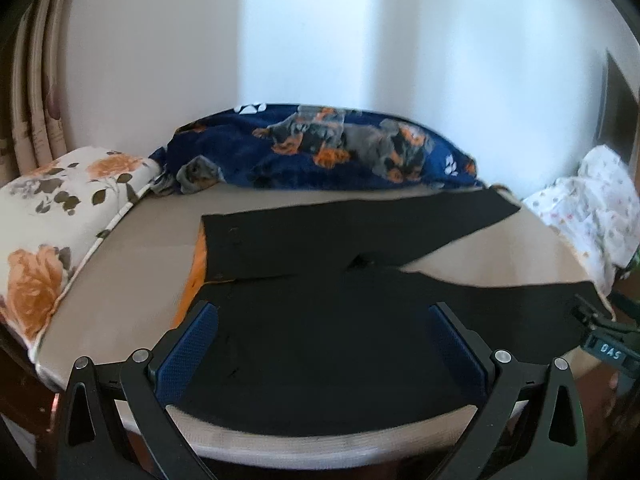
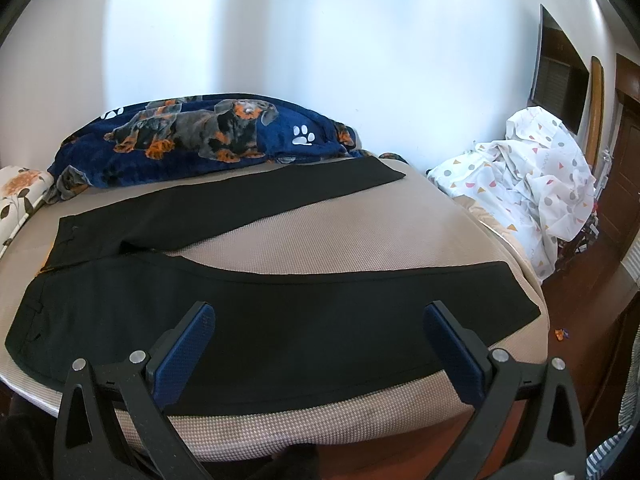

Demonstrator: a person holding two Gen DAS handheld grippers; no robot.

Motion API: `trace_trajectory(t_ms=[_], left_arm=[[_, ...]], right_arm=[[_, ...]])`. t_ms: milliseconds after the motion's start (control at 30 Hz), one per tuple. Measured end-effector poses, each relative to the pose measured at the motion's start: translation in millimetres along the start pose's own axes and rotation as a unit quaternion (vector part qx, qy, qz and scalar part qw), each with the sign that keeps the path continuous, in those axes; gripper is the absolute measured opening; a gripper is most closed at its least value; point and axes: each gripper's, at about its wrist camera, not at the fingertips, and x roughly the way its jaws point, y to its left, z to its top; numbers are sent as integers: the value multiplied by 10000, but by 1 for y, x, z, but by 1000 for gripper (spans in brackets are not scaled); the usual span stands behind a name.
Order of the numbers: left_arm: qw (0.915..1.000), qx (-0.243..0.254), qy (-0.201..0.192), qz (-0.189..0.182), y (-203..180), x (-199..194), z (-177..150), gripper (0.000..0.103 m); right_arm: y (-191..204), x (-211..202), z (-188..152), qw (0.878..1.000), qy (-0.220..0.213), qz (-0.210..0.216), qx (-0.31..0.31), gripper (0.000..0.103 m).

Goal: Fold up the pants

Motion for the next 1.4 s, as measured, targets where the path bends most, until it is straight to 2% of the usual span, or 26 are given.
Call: trace_trajectory(t_ms=[133, 267, 433, 533, 733, 900, 1033, 1133, 1267, 1400], left_arm=[[9990, 3, 119, 430, -6, 2, 0, 103], [9995, -168, 103, 247, -4, 0, -9, 103], [9994, 28, -89, 323, -6, -4, -8, 103], [9997, 33, -160, 194, -6, -9, -9, 103], [9991, 90, -345, 220, -4, -11, -3, 103], [9979, 66, -622, 183, 0, -17, -5, 103], [9951, -20, -989, 29, 6, -24, -8, 103], [9972, -115, -737, -71, 9, -18, -5, 103], [9990, -75, -440, -3, 9, -10, -2, 103], [9994, 37, -313, 174, 5, -5, -5, 103]], right_arm=[[0, 1, -1, 10000, 5, 5, -7, 103], [-6, 1, -7, 10000, 43, 7, -24, 103], [-5, 2, -8, 10000, 55, 21, -28, 103], [-4, 3, -9, 10000, 64, 18, -39, 103], [-2, 3, -9, 9999, 92, 24, -33, 103], [-3, 2, -9, 9999, 102, 29, -41, 103], [-1, 4, -9, 9999, 116, 19, -74, 103], [-1, 4, -11, 9999, 130, 7, -89, 103], [0, 4, -10, 9998, 167, 8, -120, 103], [1, 4, -10, 9998, 177, 10, -132, 103]])
